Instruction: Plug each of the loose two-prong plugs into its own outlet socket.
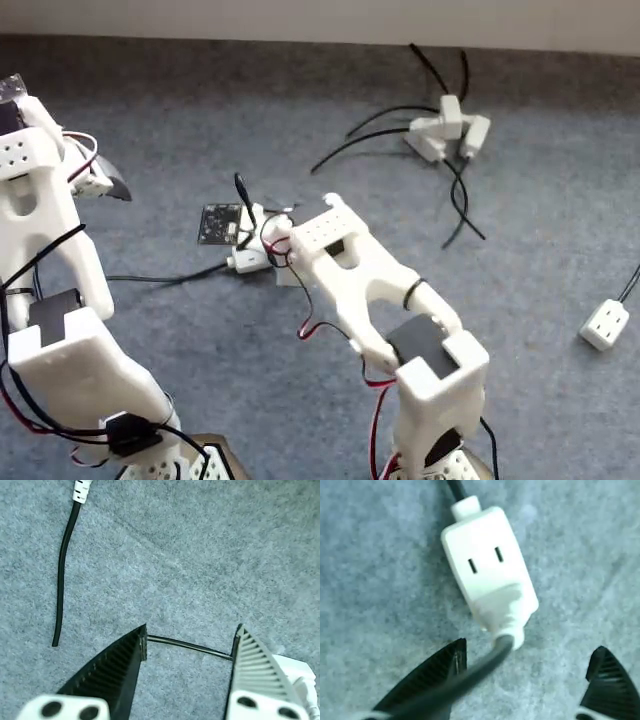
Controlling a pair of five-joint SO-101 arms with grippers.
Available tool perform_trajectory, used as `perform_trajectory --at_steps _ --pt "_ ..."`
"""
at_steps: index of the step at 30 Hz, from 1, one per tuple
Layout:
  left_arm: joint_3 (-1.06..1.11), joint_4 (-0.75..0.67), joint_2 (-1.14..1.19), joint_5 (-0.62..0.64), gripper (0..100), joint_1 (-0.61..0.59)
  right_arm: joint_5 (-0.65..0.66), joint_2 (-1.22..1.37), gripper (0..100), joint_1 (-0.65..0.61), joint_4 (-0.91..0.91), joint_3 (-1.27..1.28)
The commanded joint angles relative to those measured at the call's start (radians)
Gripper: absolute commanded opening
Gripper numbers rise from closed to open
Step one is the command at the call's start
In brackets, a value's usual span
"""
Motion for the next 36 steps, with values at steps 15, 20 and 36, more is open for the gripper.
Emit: perform_trajectory --at_steps 15,20,36 --pt "0.050 0.000 -0.007 0.006 28 0.021 -0.012 0.031 36.8 -0.214 -0.051 -0.136" --pt "0.079 -0.031 -0.007 0.006 28 0.021 -0.009 0.107 36.8 -0.216 -0.061 -0.151" --pt "0.079 -0.031 -0.007 0.006 28 0.021 -0.018 0.420 12.8 -0.068 0.237 -0.719"
